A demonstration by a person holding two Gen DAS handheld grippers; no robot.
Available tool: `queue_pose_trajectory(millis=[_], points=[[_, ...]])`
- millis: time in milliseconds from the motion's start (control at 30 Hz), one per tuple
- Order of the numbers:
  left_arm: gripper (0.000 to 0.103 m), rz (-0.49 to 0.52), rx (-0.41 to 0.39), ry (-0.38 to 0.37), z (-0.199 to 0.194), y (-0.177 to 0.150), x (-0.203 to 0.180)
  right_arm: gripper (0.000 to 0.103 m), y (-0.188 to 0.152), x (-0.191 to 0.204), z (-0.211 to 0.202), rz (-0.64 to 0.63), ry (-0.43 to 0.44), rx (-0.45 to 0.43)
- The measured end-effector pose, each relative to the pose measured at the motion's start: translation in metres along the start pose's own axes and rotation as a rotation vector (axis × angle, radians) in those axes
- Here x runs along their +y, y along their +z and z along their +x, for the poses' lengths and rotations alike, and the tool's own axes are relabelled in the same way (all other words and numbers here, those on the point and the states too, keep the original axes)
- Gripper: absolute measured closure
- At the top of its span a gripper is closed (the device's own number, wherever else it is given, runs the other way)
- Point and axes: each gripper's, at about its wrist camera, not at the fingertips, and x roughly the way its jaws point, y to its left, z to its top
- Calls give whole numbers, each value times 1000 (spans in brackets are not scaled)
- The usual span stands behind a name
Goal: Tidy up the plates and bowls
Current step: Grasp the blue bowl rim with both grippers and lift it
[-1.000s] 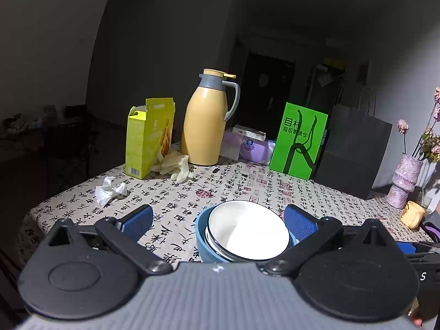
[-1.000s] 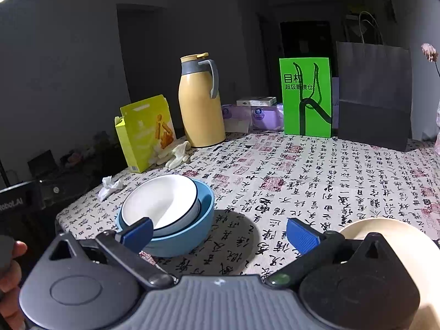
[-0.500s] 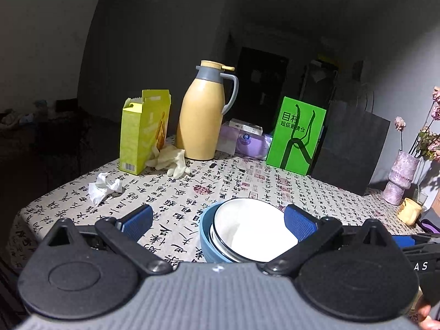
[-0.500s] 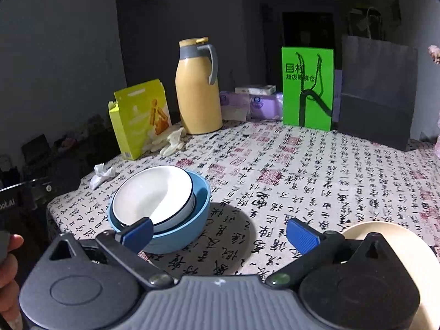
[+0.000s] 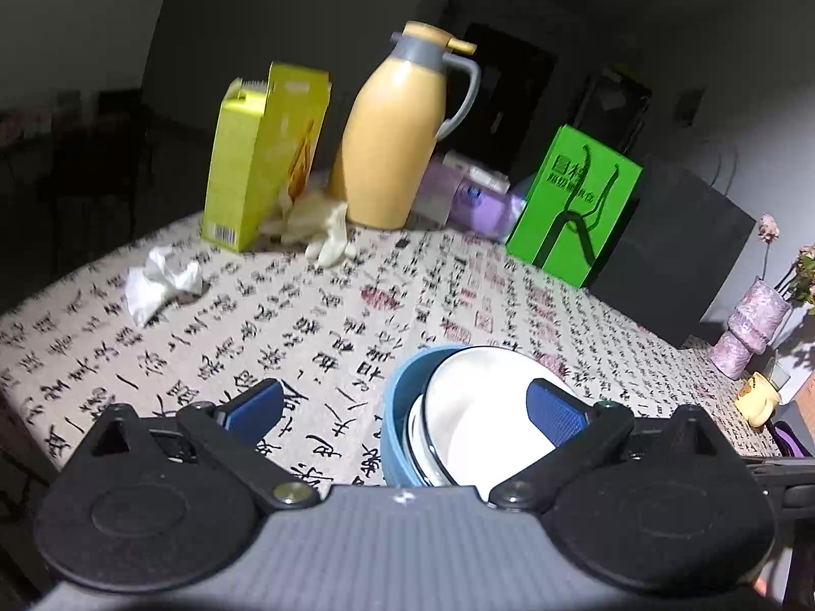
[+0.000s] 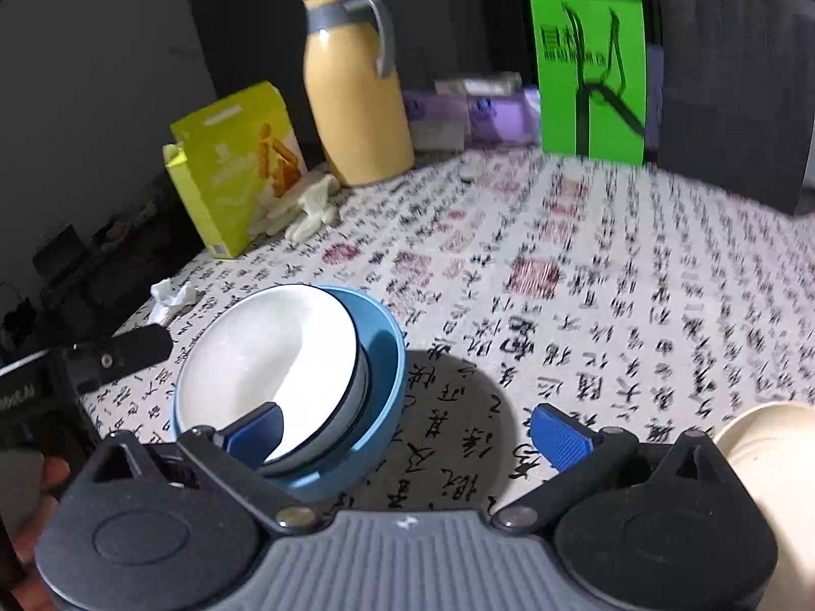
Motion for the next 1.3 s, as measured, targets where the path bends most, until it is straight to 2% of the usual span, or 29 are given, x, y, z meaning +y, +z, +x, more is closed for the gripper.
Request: queue_pose_trajectory(millis=[233,400,500,600,700,767,833,933,1033,1300], points=[[0,-77,136,-28,39,3,12,0,6,-7,36,107,50,102],[5,-113,200,-39,57,1,17,1,6,-9,52,161,67,118],[11,-125,221,-59,64,0,18,7,4,-9,57,174,93,127],[21,-128,238,-78,69,0,17,14,4,-9,63,183,119,142],[30,-126,255,-91,73,0,16,25,4,-7,67,194,142,147],[36,-127,270,-107,75,-1,16,38,3,-8,70,207,158,150],[44,-132,285,-122,78,-2,16,45,2,-10,73,227,179,156],[53,-149,318,-141,85,-4,18,50,1,-12,75,247,214,159],[55,-167,341,-159,90,-7,20,52,-1,-14,75,265,237,151],[56,-188,330,-175,91,-8,25,55,-5,-23,78,332,280,136]])
